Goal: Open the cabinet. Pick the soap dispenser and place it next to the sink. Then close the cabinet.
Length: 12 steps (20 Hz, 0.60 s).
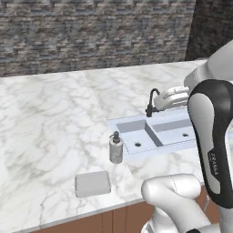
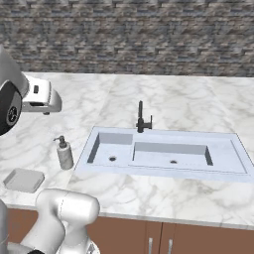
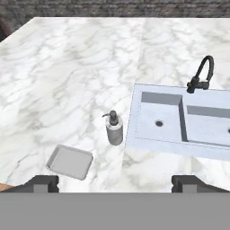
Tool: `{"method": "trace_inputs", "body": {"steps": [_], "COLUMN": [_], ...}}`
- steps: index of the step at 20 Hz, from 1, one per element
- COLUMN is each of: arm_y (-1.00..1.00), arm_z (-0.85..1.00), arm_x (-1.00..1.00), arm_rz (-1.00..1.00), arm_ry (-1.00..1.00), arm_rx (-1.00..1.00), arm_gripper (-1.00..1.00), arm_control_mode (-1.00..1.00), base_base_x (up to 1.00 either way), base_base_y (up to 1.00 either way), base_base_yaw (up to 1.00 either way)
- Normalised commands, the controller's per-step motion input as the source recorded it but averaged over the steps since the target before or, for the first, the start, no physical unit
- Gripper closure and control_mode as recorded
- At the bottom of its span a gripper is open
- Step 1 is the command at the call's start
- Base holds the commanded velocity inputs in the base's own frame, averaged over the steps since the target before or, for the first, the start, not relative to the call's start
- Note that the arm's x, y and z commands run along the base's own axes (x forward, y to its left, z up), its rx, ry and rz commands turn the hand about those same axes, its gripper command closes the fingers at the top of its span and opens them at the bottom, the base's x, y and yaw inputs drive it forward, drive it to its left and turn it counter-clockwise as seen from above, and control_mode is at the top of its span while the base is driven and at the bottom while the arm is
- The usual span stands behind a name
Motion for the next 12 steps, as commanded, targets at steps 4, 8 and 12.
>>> {"method": "trace_inputs", "body": {"steps": [4,8,12], "arm_y": [0.00,0.06,0.00], "arm_z": [-0.06,0.00,0.00], "arm_x": [-0.08,0.00,0.00], "arm_rz": [-0.07,0.00,0.00], "arm_ry": [0.03,0.01,0.00], "arm_rx": [-0.12,-0.02,0.00], "arm_gripper": [-1.00,-1.00,-1.00], "arm_control_mode": [-1.00,-1.00,-1.00], "base_base_x": [0.00,0.00,0.00], "base_base_y": [0.00,0.00,0.00], "base_base_yaw": [0.00,0.00,0.00]}}
